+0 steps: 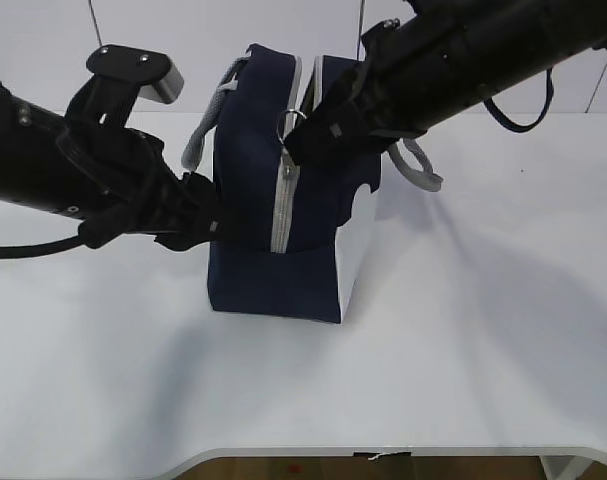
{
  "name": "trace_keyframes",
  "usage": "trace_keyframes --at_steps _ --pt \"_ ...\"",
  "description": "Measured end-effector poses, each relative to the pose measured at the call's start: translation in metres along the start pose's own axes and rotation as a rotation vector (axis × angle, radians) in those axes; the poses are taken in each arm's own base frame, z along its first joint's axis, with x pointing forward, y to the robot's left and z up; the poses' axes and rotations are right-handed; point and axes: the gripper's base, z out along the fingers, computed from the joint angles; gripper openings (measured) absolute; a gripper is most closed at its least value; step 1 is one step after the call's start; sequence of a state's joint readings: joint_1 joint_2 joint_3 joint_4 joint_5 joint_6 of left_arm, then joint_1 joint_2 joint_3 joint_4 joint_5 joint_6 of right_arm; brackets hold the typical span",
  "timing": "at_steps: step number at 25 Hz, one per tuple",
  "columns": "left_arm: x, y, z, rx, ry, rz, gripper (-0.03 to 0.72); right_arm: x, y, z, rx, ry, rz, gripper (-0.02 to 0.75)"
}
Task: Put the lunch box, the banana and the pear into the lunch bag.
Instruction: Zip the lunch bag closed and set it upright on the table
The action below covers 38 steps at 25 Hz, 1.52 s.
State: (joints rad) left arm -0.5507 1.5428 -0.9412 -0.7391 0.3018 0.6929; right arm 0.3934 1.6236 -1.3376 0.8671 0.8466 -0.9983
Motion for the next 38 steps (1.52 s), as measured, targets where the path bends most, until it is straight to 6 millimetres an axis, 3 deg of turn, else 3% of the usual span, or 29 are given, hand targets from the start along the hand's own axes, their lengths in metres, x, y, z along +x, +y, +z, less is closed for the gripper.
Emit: trace_keyframes --at_steps 5,9,15,17,26,38 --pt "0.003 0.004 0.012 -0.020 0.004 -0.030 0.407 0.000 0.000 0.000 -0.005 0.004 0.003 0.006" --pt "0.009 0.007 0.022 -0.026 0.030 -0.045 0.336 0.001 0.000 0.000 -0.005 0.008 0.003 0.006" --pt "0.010 0.007 0.024 -0.025 0.035 -0.048 0.062 -0.002 0.002 -0.003 -0.022 0.022 -0.017 0.006" --pt "0.010 0.007 0.024 -0.025 0.035 -0.048 0.008 -0.006 0.002 -0.005 -0.014 0.023 -0.036 0.006" --pt "0.007 0.005 0.016 -0.026 0.026 0.006 -0.008 -0.022 -0.002 -0.017 0.058 0.033 -0.108 0.006" --pt "0.010 0.003 0.013 -0.005 0.071 0.067 -0.009 -0.036 -0.021 -0.014 0.192 0.018 -0.169 0.006"
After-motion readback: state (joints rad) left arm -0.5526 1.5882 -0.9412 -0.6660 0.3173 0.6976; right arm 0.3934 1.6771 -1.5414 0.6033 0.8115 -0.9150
